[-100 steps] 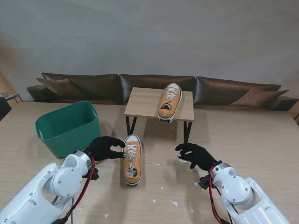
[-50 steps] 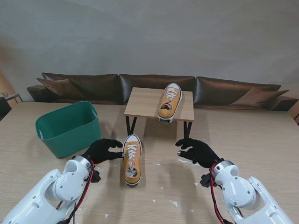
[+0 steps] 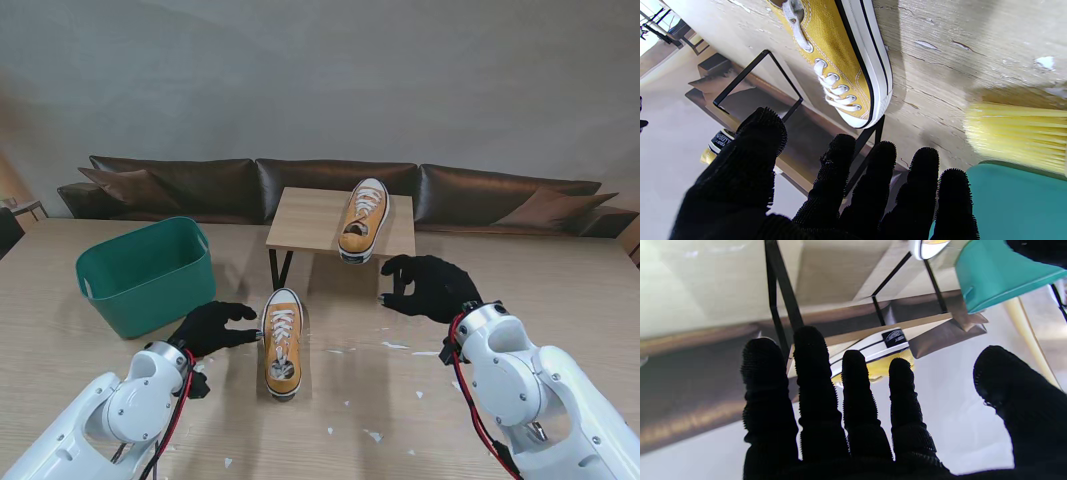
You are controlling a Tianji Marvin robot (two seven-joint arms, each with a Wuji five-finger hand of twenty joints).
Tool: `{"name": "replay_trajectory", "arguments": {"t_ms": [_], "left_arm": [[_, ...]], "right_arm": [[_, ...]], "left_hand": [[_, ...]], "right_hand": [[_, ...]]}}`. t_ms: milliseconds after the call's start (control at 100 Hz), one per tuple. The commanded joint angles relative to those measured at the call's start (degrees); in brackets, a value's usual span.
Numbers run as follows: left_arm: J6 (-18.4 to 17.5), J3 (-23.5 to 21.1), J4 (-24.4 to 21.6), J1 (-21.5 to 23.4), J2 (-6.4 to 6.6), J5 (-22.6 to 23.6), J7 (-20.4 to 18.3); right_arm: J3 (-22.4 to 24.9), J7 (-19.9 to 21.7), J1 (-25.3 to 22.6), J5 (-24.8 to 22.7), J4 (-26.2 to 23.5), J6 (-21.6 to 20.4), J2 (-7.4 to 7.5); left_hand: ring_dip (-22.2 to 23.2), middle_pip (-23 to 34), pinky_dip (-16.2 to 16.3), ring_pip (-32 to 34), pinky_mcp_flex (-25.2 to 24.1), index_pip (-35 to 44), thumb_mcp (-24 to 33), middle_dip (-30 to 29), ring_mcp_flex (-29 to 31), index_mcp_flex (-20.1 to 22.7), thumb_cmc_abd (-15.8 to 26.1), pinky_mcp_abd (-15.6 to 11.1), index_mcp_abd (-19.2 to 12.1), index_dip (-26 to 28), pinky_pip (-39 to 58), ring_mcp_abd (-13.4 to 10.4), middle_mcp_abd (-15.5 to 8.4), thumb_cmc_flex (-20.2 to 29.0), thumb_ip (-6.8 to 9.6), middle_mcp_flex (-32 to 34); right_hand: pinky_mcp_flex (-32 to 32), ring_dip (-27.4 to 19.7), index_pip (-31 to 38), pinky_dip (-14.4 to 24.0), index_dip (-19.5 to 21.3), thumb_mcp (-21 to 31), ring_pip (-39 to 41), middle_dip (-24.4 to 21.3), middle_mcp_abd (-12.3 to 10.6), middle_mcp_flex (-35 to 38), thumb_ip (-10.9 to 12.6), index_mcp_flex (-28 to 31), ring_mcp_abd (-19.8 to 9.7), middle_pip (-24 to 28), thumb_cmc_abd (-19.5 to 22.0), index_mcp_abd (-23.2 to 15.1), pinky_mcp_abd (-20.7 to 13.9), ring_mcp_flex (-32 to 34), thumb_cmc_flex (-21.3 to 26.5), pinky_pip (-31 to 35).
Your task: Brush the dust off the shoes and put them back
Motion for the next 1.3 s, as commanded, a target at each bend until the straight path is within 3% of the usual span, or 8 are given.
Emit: {"name": "replay_trajectory", "arguments": {"t_ms": [0, 240, 580, 750, 890, 1150, 1290], "left_arm": [[0.07, -0.14, -0.63, 0.31, -0.22, 0.00, -1.08], [1.47, -0.30, -1.52, 0.78, -0.17, -0.48, -1.82], [2.79, -0.19, -1.94, 0.80, -0.17, -1.24, -2.46], [3.11, 0.47, -1.09, -0.09, -0.17, -2.15, -2.97], [3.42, 1.06, -0.44, -0.85, -0.15, -2.91, -3.51], [3.94, 1.61, 0.03, -1.45, -0.18, -3.40, -3.73], [4.20, 1.87, 0.21, -1.71, -0.18, -3.73, -3.94]], "right_arm": [[-1.35, 0.54, 1.82, 1.03, -1.21, 1.33, -0.28], [-9.98, -0.62, 10.06, -8.23, 1.32, 10.25, -0.52], [-21.61, 4.70, 21.48, -17.62, 6.82, 22.43, -0.51], [-26.98, 4.66, 26.07, -17.94, 10.79, 27.18, -0.90], [-31.40, 5.27, 29.70, -17.71, 13.93, 30.59, -1.13], [-37.94, 3.44, 34.88, -15.45, 19.66, 34.67, -1.90], [-40.77, 1.83, 36.91, -13.96, 22.55, 36.20, -2.47]], "left_hand": [[-0.23, -0.53, 1.44, -1.26, 0.54, -0.78, -1.81, -0.61, -3.04, -0.15, 2.57, 1.22, 0.50, -0.27, -2.83, 1.46, 0.56, 1.68, 1.55, -1.42], [-0.24, -0.47, 4.28, -1.60, 3.29, -0.84, -2.63, -0.58, -3.23, 0.00, 3.21, 1.90, 0.92, -0.28, -10.75, 1.66, 0.91, 2.26, 1.69, -1.27], [-0.17, -0.28, 6.92, -1.74, 3.10, -0.57, -2.70, -0.45, -3.17, 0.81, 3.44, 2.05, 1.53, -0.18, -12.00, 2.05, 1.39, 2.62, 1.76, -0.61], [-0.13, -0.26, 7.55, -1.80, 3.08, -0.64, -2.69, -0.37, -3.22, 0.79, 3.57, 2.00, 1.78, -0.21, -12.47, 1.95, 1.55, 2.71, 1.77, -0.54], [-0.10, -0.24, 7.96, -1.84, 3.09, -0.57, -2.71, -0.31, -3.22, 1.04, 3.70, 2.02, 1.81, -0.19, -12.72, 2.10, 1.68, 2.75, 1.77, -0.45], [-0.05, -0.22, 8.51, -1.89, 3.05, -0.49, -2.68, -0.27, -3.22, 1.26, 3.91, 1.98, 2.03, -0.16, -13.12, 2.11, 1.94, 2.83, 1.78, -0.30], [-0.04, -0.21, 8.74, -1.94, 3.02, -0.46, -2.71, -0.25, -3.24, 1.41, 4.03, 2.02, 2.20, -0.15, -13.28, 2.20, 2.14, 2.83, 1.77, -0.20]], "right_hand": [[-14.68, 1.52, -0.91, -1.15, 1.18, -1.34, 2.98, 2.15, -2.00, -2.22, 0.61, -1.64, -1.19, 1.94, -2.18, -2.29, -1.88, 1.57, -2.29, 3.79], [-15.74, 3.14, -2.54, -1.55, 3.56, -3.99, 8.09, 5.26, -3.85, -7.54, -0.04, -7.48, -2.73, 5.41, -6.24, -6.67, -2.44, -0.06, -0.40, 3.78], [-12.28, 5.80, -4.92, -0.59, 6.72, -10.25, 16.78, 8.50, -5.34, -7.24, 0.13, -10.04, -5.35, 10.97, -7.03, -8.97, -3.64, 3.92, 2.38, 8.03], [-11.04, 5.76, -5.01, -0.67, 7.27, -11.67, 17.65, 8.68, -5.44, -5.97, 0.85, -9.69, -5.83, 11.51, -8.25, -9.65, -3.63, 5.63, 2.54, 9.07], [-10.05, 5.57, -4.34, -1.18, 8.04, -9.27, 18.32, 8.73, -5.34, -5.24, 1.02, -8.57, -6.49, 11.80, -9.84, -9.49, -3.84, 7.01, 1.90, 9.81], [-9.36, 5.30, -3.21, -1.68, 8.57, -9.02, 18.55, 8.52, -5.10, -4.83, 0.86, -8.11, -6.77, 11.84, -9.69, -8.70, -3.81, 7.94, 2.37, 10.23], [-8.63, 4.96, 2.13, -2.47, 10.51, -9.55, 18.91, 8.40, -4.84, -3.82, 0.85, -5.53, -7.17, 12.53, -10.73, -6.87, -3.72, 9.03, 4.07, 10.70]]}}
